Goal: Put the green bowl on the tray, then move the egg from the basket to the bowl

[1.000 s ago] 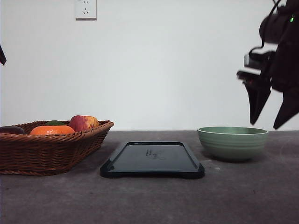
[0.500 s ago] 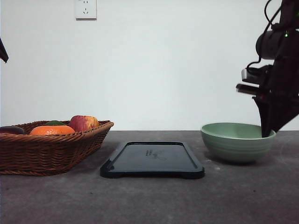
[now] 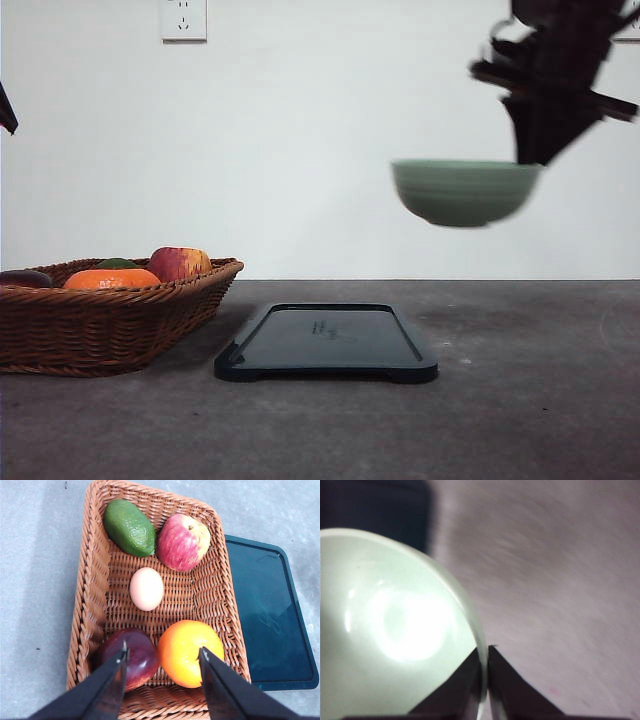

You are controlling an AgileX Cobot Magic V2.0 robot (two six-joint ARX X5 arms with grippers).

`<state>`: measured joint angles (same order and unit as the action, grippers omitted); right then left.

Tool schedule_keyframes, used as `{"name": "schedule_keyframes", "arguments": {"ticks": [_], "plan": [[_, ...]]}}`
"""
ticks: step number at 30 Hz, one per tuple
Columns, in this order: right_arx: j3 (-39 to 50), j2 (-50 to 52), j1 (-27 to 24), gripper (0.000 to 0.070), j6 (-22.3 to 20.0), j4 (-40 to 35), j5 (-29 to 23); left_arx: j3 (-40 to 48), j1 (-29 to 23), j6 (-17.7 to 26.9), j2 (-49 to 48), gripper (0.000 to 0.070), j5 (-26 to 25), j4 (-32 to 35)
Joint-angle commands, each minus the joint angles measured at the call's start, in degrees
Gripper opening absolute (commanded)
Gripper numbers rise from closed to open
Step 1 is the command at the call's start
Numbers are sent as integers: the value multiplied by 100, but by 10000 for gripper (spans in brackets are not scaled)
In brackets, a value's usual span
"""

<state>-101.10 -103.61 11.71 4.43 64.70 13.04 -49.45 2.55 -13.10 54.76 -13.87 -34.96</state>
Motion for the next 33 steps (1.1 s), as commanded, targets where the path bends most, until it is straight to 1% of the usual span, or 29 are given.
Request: {"name": "schedule_keyframes", "arguments": {"ticks": [1, 7, 10, 14, 20, 26, 33], "plan": [[-219, -54, 239, 0, -39, -126, 56, -118, 15, 43, 31, 276, -28, 26], [-305, -166, 978, 0, 166, -744, 48, -118, 15, 42, 31, 275, -28, 26], [-339, -356, 1251, 0, 263, -902, 46, -118, 15, 42, 31, 275, -28, 26], [-382, -677, 1459, 0, 281, -1040, 19, -118, 15, 42, 31, 275, -28, 26], [-382, -1155, 1523, 0, 409, -1282, -18, -118, 15, 41, 31, 275, -28, 25], [-382, -1594, 1513, 0, 414, -1356, -134, -118, 15, 41, 31, 275, -30, 23], [-382, -1876, 1516, 0, 417, -1449, -285, -118, 15, 41, 31, 275, -28, 20]]}}
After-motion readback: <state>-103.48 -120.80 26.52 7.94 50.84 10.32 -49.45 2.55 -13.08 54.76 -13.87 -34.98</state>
